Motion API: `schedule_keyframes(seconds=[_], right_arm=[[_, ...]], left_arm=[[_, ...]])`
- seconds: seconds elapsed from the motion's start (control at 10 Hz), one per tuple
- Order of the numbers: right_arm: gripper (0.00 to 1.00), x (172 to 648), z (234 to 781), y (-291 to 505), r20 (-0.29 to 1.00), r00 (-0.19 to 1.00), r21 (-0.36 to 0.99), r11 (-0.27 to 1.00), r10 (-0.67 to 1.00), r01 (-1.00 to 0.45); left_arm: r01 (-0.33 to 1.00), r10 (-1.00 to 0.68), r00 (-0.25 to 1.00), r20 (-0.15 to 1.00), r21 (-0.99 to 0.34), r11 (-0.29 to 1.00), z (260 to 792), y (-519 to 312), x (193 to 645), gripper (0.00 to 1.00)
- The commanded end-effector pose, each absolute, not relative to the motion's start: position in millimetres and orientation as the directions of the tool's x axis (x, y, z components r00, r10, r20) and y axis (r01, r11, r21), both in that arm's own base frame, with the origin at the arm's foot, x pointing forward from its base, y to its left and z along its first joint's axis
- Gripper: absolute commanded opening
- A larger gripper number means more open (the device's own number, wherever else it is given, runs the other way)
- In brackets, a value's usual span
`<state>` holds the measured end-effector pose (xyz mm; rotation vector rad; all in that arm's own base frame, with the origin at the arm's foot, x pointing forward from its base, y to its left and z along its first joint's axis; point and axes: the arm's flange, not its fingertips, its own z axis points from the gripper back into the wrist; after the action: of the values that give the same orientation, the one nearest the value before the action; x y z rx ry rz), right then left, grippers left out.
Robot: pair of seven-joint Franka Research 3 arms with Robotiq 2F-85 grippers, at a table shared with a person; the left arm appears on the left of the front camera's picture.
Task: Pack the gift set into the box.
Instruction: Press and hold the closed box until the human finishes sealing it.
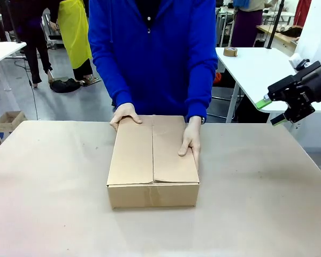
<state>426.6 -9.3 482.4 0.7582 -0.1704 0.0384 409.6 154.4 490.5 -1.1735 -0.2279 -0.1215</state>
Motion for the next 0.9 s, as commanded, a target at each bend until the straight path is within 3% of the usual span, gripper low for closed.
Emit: schedule_keyframes(seconds=[0.0, 0.7, 0.8], right_arm=[[1.00, 426, 483, -12, 0.174, 0.985, 0.678, 0.726, -0.013, -0.110], [1.00, 427, 482, -9, 0.168, 0.985, 0.681, 0.726, -0.027, -0.096], [1.00, 436, 490, 37, 0.225, 0.963, 0.643, 0.719, 0.149, -0.262]], left_arm=[[0.216, 0.015, 0.971, 0.240, -0.900, 0.377, 493, 158, 410, 1.00], [0.212, 0.025, 0.970, 0.240, -0.899, 0.384, 491, 155, 410, 1.00], [0.396, -0.206, 0.918, 0.338, -0.801, 0.450, 500, 103, 418, 1.00]])
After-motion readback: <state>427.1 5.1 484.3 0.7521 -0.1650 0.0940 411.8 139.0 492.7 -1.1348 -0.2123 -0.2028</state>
